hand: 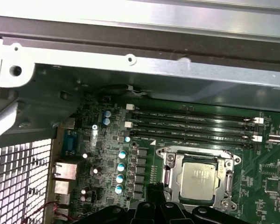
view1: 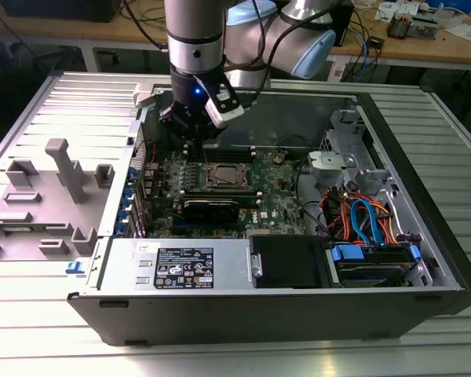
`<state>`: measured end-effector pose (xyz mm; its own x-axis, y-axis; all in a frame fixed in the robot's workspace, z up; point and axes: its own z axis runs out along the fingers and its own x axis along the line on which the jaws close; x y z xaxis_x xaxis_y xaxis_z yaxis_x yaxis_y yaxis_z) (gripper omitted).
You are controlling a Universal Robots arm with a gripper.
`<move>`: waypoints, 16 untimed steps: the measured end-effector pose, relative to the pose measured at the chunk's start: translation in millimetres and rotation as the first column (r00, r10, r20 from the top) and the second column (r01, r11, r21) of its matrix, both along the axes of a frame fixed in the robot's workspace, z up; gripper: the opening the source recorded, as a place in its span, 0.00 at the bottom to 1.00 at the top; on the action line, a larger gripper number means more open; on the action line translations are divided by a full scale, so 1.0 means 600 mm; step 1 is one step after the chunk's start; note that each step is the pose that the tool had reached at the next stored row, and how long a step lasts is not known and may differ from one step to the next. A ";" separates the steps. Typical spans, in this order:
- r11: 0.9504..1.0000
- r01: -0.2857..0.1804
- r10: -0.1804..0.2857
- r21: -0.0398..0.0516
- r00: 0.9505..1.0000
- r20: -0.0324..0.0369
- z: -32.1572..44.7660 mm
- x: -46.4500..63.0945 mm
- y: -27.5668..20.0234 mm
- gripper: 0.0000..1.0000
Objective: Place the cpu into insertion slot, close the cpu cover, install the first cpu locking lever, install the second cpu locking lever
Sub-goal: 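Install the first cpu locking lever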
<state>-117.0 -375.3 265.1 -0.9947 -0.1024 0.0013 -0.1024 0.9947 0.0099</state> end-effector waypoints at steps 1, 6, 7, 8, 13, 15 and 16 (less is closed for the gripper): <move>1.000 0.001 -0.001 0.000 1.000 0.005 0.000 -0.002 0.0003 0.11; 1.000 0.021 -0.021 0.000 1.000 0.019 -0.001 -0.009 0.0035 0.11; 1.000 0.025 -0.025 0.000 1.000 0.019 -0.001 -0.009 0.0044 0.11; 1.000 0.028 -0.028 0.000 0.999 0.019 -0.001 -0.010 0.0057 0.11; 1.000 0.028 -0.028 0.000 0.999 0.019 -0.001 -0.011 0.0145 0.11; 1.000 0.028 -0.028 0.000 0.999 0.019 -0.001 -0.012 0.0165 0.11; 1.000 0.028 -0.028 0.000 0.999 0.019 -0.001 -0.013 0.0179 0.11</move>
<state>-124.8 -364.5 264.2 -0.9971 -0.0741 -0.0176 -0.0743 0.9972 0.0081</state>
